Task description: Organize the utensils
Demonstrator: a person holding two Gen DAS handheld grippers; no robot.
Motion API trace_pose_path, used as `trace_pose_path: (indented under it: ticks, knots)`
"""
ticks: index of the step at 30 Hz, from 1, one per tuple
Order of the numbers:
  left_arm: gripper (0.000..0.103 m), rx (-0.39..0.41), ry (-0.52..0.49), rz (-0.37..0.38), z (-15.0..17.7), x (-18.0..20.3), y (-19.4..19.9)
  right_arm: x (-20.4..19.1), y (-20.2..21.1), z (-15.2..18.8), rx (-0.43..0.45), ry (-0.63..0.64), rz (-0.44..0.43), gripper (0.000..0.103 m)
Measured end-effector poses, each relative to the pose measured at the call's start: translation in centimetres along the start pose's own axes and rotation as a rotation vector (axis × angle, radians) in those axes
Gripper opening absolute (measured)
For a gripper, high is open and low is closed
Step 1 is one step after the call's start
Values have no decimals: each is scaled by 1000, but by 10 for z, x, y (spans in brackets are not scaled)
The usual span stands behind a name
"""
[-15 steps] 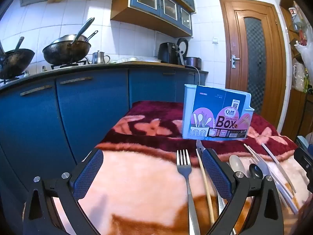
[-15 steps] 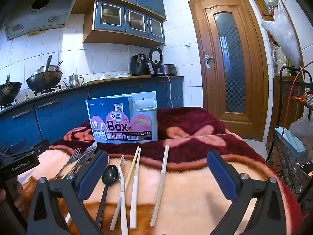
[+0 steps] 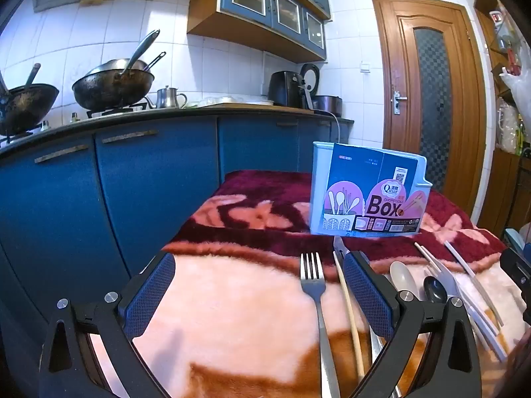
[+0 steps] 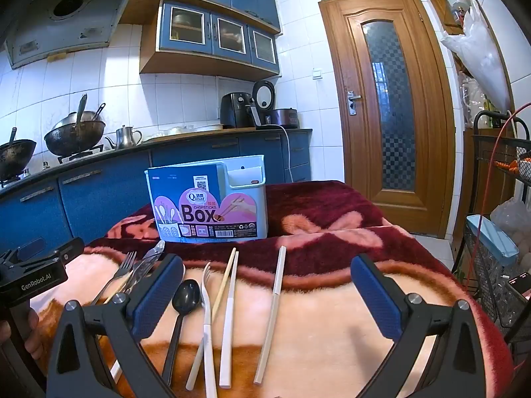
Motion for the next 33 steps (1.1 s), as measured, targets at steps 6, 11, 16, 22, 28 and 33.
trace_pose_path:
  ticks: [6,11,16,22,28,33]
  knots:
    - [101,-4,-2,1,0,0,-3,0,0,0,0,-1,0,103]
    - [101,-4,-3,1,0,0,-4,0,0,0,0,-1,0,103]
    - [101,-4,-2,1,0,1,-3,0,0,0,0,-2,-1,103]
    - [101,-3,-2,1,0,0,-3,0,0,0,1,-2,-1,103]
    - [101,-3,-4,0,0,0,-3,0,0,0,1,-2,-1,103]
    - [101,-2,-3,0,0,0,-2,0,1,0,2,-2,-1,103]
Point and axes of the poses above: each gripper's, at about its wrist camera, not at the fingertips, and y roughly against the way its jaws point, x to its right, z to its underside, the point moved 6 cm from there along -y, roughly the way its jaws point, and after that the axes turned 10 degrees about z, right-handed, at the moved point
